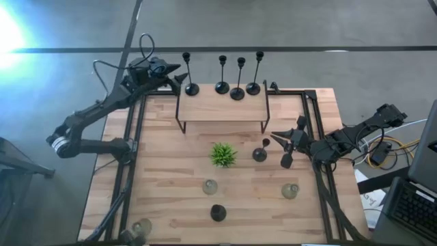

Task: Pick & Place candle stick holders
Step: Put the large black candle holder on the shelf

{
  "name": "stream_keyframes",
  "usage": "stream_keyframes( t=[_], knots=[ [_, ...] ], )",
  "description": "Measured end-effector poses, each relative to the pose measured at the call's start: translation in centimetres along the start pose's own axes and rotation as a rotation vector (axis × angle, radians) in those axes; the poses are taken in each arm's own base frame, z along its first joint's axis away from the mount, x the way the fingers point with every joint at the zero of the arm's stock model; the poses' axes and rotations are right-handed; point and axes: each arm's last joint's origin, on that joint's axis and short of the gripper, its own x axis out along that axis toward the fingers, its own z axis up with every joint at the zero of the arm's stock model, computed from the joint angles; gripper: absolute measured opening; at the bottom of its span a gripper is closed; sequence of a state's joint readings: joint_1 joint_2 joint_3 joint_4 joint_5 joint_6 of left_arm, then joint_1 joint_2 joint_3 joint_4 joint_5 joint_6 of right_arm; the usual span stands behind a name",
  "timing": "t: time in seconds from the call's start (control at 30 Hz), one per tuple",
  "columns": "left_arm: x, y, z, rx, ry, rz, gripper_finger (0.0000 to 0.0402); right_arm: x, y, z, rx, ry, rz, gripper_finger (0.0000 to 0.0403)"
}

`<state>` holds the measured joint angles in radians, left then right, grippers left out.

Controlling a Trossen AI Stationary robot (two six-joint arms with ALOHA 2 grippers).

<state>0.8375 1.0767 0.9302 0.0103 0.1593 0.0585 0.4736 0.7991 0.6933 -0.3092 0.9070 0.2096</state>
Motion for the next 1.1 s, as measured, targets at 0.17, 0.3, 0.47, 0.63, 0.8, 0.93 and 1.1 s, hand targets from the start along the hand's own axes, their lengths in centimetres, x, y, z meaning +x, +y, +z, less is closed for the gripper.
stream_keyframes(
  t=[0.17, 0.3, 0.47, 0.63, 0.8, 0.93, 1.1],
  knots=[
    [-4.1, -0.8, 0.5, -0.036, 0.062, -0.020, 0.0264, 0.0, 0.0, 0.0, 0.001, 0.000, 0.001, 0.0043],
    [-7.8, -1.8, 0.3, -0.051, 0.124, -0.105, 0.0264, 0.0, 0.0, 0.0, 0.009, 0.004, 0.016, 0.0043],
    [-12.2, -3.4, 0.3, -0.078, 0.109, -0.398, 0.0264, 0.0, 0.1, 0.0, 0.008, 0.005, 0.020, 0.0043],
    [-15.0, -5.1, -0.6, -0.106, 0.022, -0.752, 0.0263, 0.0, 0.1, 0.0, 0.008, 0.005, 0.020, 0.0043],
    [-16.1, -6.5, -3.8, -0.161, -0.002, -0.996, 0.0256, 0.0, 0.1, 0.0, 0.014, 0.005, 0.020, 0.0043],
    [-14.8, -7.9, -7.2, -0.234, -0.086, -1.097, 0.0253, 0.0, 0.0, 0.0, 0.014, 0.004, 0.016, 0.0043],
    [-13.6, -10.0, -10.4, -0.229, -0.315, -1.213, 0.0252, -0.1, -0.1, 0.1, 0.029, -0.005, 0.016, 0.0043]
  ],
)
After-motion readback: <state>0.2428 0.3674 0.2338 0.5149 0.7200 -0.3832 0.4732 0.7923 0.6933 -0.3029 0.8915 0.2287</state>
